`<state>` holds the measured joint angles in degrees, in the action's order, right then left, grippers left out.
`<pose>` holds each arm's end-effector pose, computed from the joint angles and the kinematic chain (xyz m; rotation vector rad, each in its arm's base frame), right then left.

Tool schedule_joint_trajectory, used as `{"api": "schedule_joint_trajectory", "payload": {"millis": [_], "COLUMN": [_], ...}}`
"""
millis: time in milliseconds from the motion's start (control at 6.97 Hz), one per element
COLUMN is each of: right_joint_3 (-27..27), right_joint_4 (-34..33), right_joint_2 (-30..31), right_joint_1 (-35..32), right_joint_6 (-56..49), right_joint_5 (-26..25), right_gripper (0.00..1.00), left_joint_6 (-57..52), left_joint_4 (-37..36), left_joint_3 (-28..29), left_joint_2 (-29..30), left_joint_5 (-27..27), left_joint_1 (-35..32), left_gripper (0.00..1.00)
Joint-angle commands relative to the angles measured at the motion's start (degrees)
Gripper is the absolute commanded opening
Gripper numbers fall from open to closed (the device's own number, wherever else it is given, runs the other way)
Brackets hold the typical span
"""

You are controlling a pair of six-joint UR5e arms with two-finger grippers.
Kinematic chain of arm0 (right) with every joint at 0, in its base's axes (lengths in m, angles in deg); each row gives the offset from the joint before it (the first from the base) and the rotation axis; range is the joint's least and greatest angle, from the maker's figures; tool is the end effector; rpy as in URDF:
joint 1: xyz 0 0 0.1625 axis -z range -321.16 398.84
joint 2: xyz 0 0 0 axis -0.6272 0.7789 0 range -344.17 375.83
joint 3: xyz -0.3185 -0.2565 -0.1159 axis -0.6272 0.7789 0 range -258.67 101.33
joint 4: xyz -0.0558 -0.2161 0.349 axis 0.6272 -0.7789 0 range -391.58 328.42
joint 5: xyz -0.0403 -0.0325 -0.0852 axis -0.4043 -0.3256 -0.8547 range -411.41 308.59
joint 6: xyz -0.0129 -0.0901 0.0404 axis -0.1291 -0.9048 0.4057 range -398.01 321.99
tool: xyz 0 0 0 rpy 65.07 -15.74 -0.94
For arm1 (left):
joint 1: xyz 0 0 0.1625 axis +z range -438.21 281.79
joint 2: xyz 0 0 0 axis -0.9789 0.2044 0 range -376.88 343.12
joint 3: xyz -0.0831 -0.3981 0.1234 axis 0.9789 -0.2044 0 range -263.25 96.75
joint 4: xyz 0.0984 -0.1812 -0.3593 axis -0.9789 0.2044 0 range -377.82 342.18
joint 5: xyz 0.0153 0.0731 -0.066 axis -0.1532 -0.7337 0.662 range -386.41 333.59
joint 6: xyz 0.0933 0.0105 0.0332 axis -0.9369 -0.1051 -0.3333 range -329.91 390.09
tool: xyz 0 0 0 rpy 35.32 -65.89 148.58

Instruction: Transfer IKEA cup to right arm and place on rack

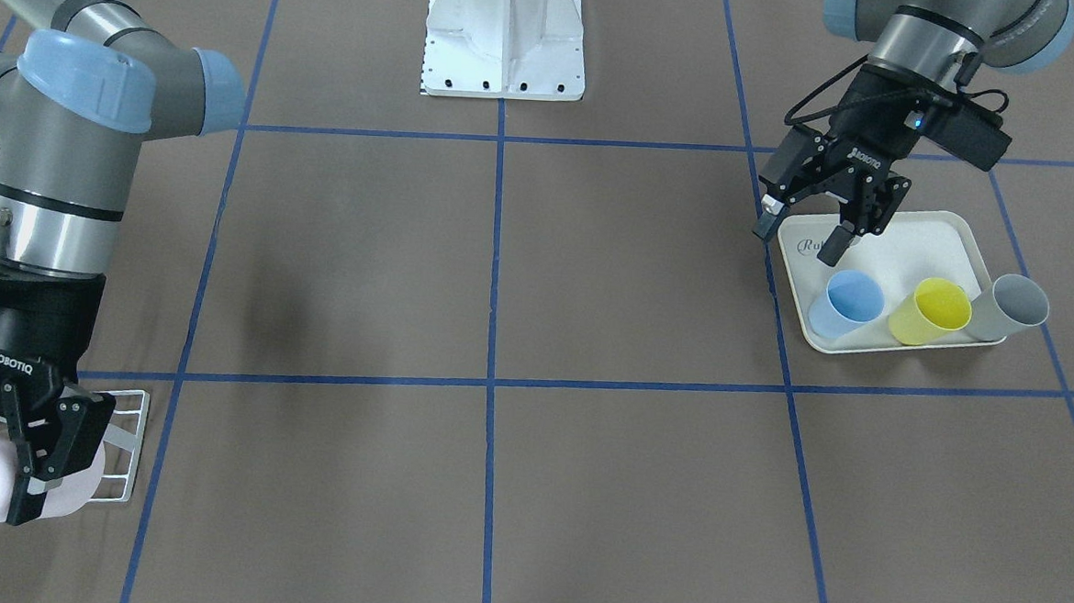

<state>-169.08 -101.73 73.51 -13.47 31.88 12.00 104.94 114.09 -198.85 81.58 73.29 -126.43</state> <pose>-0.2801 -0.6537 0.2847 0.8997 -0.4829 0.7262 0.2507 -0.4556 0.2902 0.5763 1.2088 -0.3770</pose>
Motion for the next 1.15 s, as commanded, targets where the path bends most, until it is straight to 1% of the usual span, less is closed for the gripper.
{"api": "schedule_joint_trajectory", "payload": {"millis": [0, 287, 574, 1004], "right_joint_3": [1.64, 3.83, 3.84, 3.84], "right_joint_4": [-3.05, -2.71, -2.44, -2.27], "right_joint_2": [-0.12, 0.84, 2.77, 4.09], "right_joint_1": [0.28, 0.89, 1.07, 2.99], "right_joint_6": [-0.1, 0.86, 2.96, 10.07], "right_joint_5": [-4.87, -10.21, -13.3, -14.89], "right_gripper": [0.0, 0.0, 0.0, 0.0], "left_joint_6": [-0.31, -0.31, -0.31, -0.31], "left_joint_4": [0.01, 0.01, 0.01, 0.01], "left_joint_3": [-1.64, -1.64, -1.64, -1.64], "left_joint_2": [-3.09, -3.18, -3.1, -3.1], "left_joint_5": [1.03, 1.65, 1.73, 1.73], "left_joint_1": [-0.47, -0.47, -0.47, -0.47], "left_gripper": [1.0, 1.0, 1.0, 1.0]}}
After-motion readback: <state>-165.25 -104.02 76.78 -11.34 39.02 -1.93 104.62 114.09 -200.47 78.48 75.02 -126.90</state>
